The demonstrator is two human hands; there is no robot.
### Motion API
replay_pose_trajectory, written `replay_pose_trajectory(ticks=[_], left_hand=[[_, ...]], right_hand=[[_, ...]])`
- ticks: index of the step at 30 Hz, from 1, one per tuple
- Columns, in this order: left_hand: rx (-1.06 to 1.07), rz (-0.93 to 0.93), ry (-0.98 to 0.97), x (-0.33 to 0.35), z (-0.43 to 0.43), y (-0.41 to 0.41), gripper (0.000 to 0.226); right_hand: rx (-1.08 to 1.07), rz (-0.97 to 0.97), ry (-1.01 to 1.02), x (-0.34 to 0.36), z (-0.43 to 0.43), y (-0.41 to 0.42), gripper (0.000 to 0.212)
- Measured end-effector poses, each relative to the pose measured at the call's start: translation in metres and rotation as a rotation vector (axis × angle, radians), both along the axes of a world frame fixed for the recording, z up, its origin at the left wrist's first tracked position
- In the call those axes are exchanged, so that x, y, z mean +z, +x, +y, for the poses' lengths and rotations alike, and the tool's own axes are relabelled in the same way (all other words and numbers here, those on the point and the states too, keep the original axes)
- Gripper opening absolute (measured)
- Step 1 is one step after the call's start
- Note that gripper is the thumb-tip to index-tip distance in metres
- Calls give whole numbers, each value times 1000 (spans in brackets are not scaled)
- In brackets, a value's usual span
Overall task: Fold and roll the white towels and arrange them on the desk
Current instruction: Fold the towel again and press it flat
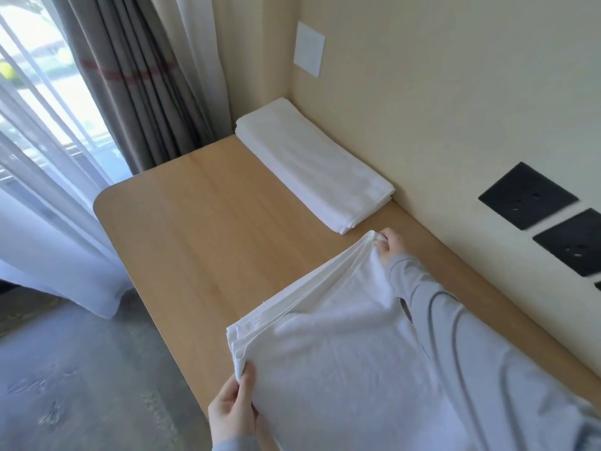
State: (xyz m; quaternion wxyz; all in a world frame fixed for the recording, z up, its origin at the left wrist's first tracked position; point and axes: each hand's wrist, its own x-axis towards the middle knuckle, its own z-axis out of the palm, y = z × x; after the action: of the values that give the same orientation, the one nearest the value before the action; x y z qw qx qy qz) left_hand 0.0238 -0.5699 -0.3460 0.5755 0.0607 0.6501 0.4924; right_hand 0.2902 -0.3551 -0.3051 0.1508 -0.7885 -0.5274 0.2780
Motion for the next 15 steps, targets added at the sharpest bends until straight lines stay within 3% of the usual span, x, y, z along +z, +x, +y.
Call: replay_pose_trajectory(ticks=[3, 6, 12, 15], left_hand=[[-44, 95, -1, 0, 9, -6, 5], [-125, 227, 54, 5, 27, -12, 23], [-124, 409, 167, 11, 47, -21, 22], [-220, 544, 45, 13, 54, -21, 28]], right_hand=[[8, -16, 29, -12, -3, -1, 11], [24, -25, 74, -13, -8, 1, 15], [-5, -4, 125, -3, -4, 10, 22], [124, -188, 26, -3, 1, 0, 10]])
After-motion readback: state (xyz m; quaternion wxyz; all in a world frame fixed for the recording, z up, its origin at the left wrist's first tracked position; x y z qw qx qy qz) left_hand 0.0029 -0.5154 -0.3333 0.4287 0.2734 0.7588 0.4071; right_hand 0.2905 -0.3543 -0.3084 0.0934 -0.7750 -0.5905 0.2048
